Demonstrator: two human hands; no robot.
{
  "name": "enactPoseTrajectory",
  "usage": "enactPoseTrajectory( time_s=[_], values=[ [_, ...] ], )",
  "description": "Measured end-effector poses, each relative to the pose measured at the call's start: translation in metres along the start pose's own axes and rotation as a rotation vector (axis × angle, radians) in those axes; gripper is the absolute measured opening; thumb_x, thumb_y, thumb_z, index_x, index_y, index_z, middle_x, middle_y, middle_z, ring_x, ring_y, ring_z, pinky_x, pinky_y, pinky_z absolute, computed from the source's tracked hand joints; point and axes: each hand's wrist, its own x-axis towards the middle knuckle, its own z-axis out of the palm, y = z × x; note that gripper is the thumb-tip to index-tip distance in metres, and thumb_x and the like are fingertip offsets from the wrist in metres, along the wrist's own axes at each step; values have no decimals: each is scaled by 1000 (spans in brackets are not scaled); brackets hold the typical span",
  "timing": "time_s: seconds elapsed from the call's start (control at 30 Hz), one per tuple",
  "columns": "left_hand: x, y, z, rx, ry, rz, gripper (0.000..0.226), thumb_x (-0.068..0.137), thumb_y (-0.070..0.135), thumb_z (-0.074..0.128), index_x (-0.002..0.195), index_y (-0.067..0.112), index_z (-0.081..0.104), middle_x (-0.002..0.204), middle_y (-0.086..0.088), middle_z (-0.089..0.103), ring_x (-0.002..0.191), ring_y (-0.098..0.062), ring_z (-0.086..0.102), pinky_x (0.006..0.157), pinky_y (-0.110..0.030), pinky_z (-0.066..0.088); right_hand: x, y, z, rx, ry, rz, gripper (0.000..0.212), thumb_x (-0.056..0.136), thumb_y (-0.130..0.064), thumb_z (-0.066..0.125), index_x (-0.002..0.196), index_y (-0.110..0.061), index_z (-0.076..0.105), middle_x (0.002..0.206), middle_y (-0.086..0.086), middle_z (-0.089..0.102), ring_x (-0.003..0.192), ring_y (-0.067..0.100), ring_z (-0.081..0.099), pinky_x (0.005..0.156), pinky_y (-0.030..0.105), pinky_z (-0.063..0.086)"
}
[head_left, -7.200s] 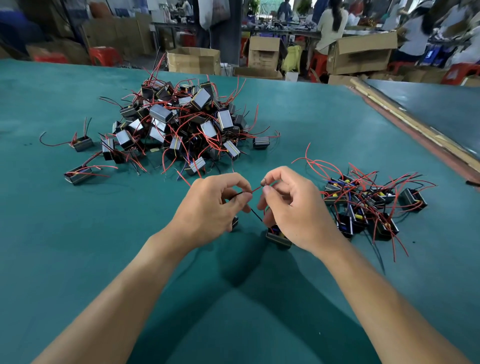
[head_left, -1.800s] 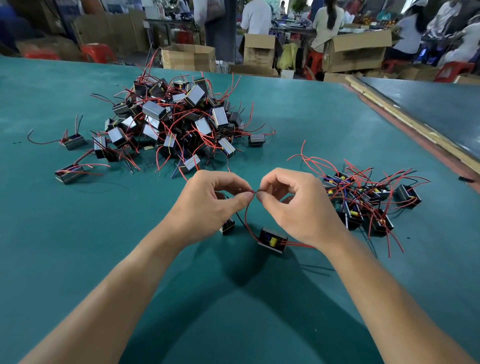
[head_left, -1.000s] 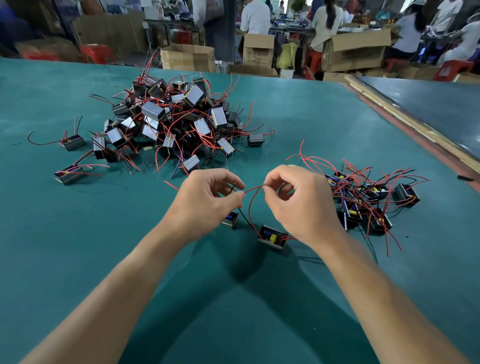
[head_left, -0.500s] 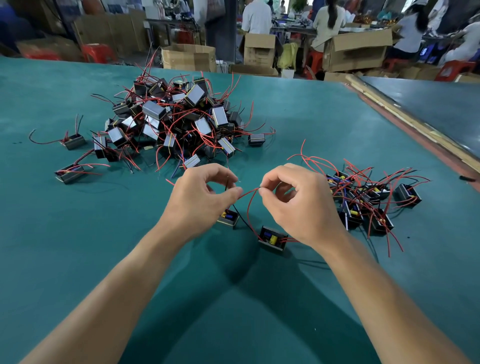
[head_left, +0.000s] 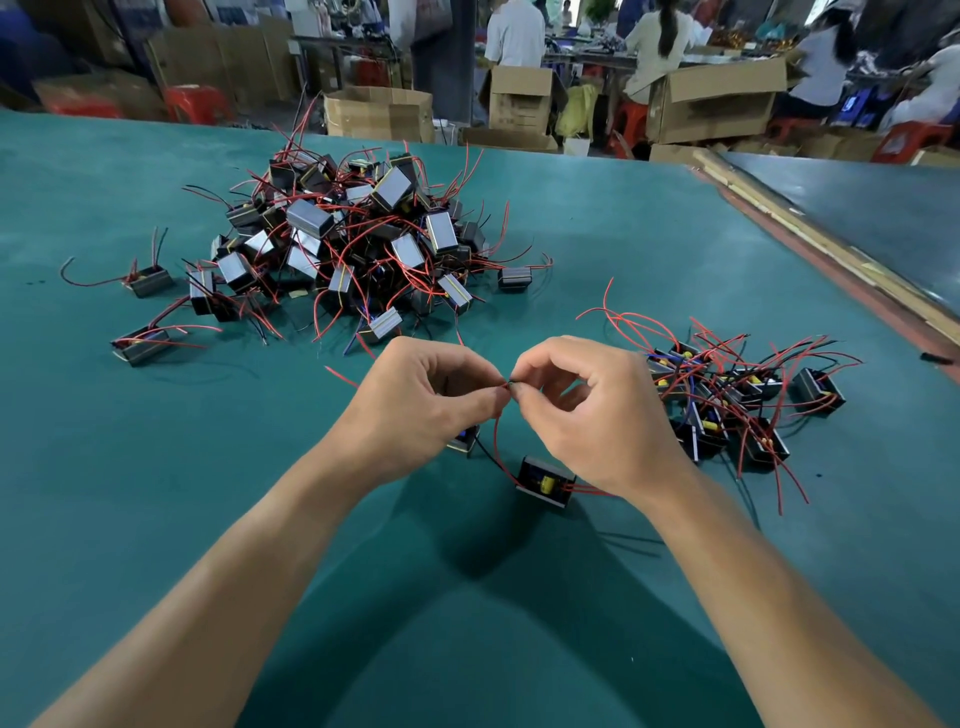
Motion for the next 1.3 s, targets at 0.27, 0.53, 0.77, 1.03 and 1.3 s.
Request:
enactPoseTrajectory(
  time_s=[0.27,0.53,0.77,1.03,1.3],
  values=[
    [0,-3,1,45,58,7,11,86,5,71,77,8,75,70,-17,70,57,-15,54,58,-31,47,0,-1,0,12,-24,-20,4,78,-12,68,80,-15,71,71,-8,64,60,15,59,59,35,52],
    [0,-5,1,91,88,67,14,83,8,75,73,17,76,62,-7,68,53,-13,54,52,-38,50,3,0,3,199,-46,295,15,80,-23,64,69,-16,69,61,-4,65,55,12,59,57,36,54],
    [-3,-8,5,249,149,155,19,80,11,76,68,25,74,59,2,67,48,-16,55,47,-35,47,6,3,0,268,-110,537,27,87,-16,71,60,-11,70,52,-4,61,44,9,51,48,28,52],
    [-5,-6,8,427,201,279,14,79,11,76,69,22,74,55,18,60,45,-6,50,48,-14,38,8,-4,-3,352,-141,764,36,89,-24,69,55,-14,69,50,-3,59,37,8,45,43,22,47],
    [-5,-5,6,455,169,324,10,79,16,73,73,23,76,59,14,63,50,-12,56,51,-25,46,7,-9,-4,459,-181,771,24,88,-17,71,66,-8,70,58,-1,63,45,6,47,44,22,48]
  ],
)
